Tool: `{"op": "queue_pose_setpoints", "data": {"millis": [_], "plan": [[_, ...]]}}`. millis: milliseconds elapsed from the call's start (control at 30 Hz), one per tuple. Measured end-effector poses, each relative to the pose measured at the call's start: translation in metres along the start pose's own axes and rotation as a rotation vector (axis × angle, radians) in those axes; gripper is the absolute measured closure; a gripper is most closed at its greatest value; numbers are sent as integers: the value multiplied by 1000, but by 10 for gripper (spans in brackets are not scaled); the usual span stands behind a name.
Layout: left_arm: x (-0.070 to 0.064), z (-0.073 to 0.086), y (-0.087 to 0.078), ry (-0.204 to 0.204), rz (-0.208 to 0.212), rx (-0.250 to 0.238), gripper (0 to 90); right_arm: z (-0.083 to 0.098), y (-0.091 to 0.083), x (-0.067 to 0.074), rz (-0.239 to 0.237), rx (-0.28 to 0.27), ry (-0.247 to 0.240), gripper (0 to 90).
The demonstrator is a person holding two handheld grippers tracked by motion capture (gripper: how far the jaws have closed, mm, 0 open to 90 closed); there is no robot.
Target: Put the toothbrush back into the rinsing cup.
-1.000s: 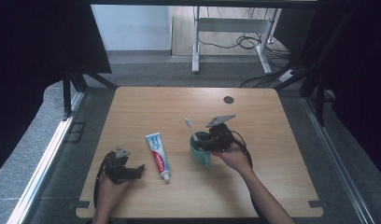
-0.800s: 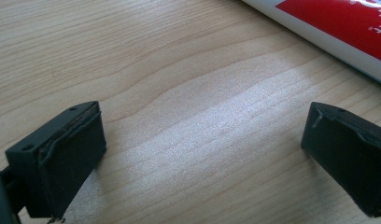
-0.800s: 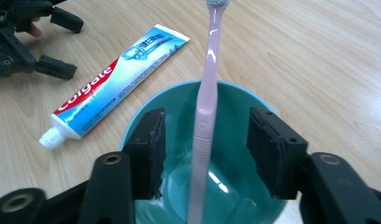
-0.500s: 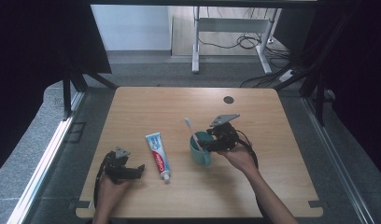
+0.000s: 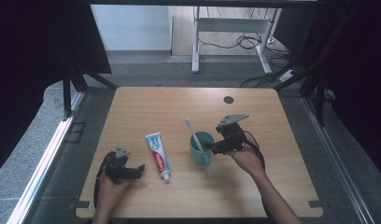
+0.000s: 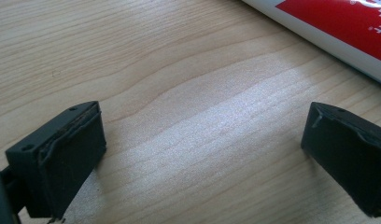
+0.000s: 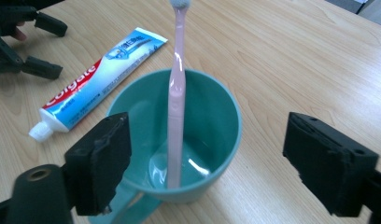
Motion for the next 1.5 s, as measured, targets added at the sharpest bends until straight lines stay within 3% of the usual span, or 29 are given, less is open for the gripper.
{"op": "queue_pose_setpoints", "data": {"millis": [467,633,1033,1500], "plan": [[0,0,0,3,0,2,0,19,-16,-7,36,13,-15,77],[0,0,0,4,0,3,0,29,-18,-7,50,27,-32,2],[0,0,0,-4,-1,-2,0,47,-26,-9,67,20,-12,0],[0,0,0,1,-1,2,0,83,-38,-18,118,12,19,0]]}}
Point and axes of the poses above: each handheld gripper's, and its own axes: y roughly forward along the jaws, z roughly out of its underside, x roughly to its left, the point moved 6 cm from there along y, roughly forward along the jaws, and after that the axes turned 1 degree about -y, right-handed, at the moved point
